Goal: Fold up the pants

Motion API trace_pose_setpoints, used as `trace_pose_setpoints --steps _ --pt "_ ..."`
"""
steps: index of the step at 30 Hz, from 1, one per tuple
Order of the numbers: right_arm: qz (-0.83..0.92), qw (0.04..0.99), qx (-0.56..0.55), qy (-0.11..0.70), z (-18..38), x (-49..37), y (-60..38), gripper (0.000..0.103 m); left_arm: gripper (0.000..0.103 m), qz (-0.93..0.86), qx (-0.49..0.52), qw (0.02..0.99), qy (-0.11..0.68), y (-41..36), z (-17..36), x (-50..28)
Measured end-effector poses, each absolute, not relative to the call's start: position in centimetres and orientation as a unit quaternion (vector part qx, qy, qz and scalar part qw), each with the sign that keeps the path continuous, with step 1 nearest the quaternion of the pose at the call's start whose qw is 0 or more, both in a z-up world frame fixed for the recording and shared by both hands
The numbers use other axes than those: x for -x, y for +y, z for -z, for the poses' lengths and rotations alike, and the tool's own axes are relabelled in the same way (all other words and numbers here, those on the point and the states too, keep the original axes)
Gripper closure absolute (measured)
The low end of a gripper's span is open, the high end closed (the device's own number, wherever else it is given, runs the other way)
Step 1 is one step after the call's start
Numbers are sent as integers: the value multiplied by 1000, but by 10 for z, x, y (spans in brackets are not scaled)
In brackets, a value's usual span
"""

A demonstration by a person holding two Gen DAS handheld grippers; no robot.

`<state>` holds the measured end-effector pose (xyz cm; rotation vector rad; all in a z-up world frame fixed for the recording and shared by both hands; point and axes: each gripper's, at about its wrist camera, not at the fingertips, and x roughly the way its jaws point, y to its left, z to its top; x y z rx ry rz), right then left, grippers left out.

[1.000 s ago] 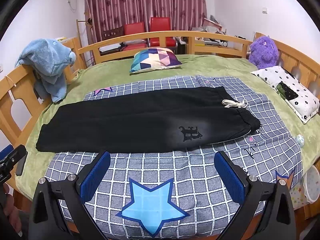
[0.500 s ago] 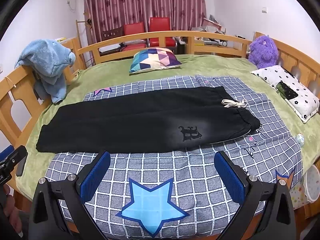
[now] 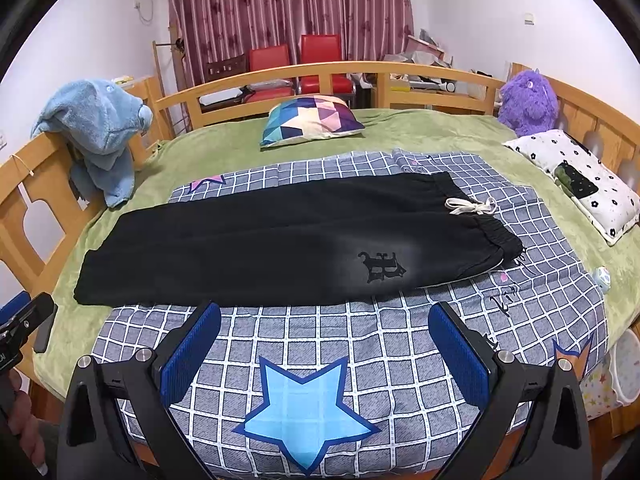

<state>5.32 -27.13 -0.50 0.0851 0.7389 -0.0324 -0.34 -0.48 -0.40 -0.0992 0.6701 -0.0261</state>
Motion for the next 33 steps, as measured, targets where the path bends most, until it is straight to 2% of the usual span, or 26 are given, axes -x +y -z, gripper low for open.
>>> trace_pose_setpoints --steps 15,21,26,33 --pt "14 928 -26 372 12 -62 -259 1 0 24 61 946 319 -3 1 -2" --pt "4 945 -76 319 -2 -63 -279 2 0 16 75 946 314 12 -6 -22" --pt "-7 956 -51 287 -30 -81 -295 2 0 9 45 952 304 26 -17 -47" --pt "15 946 -59 319 -11 -126 -328 2 0 -20 55 939 338 68 13 -90"
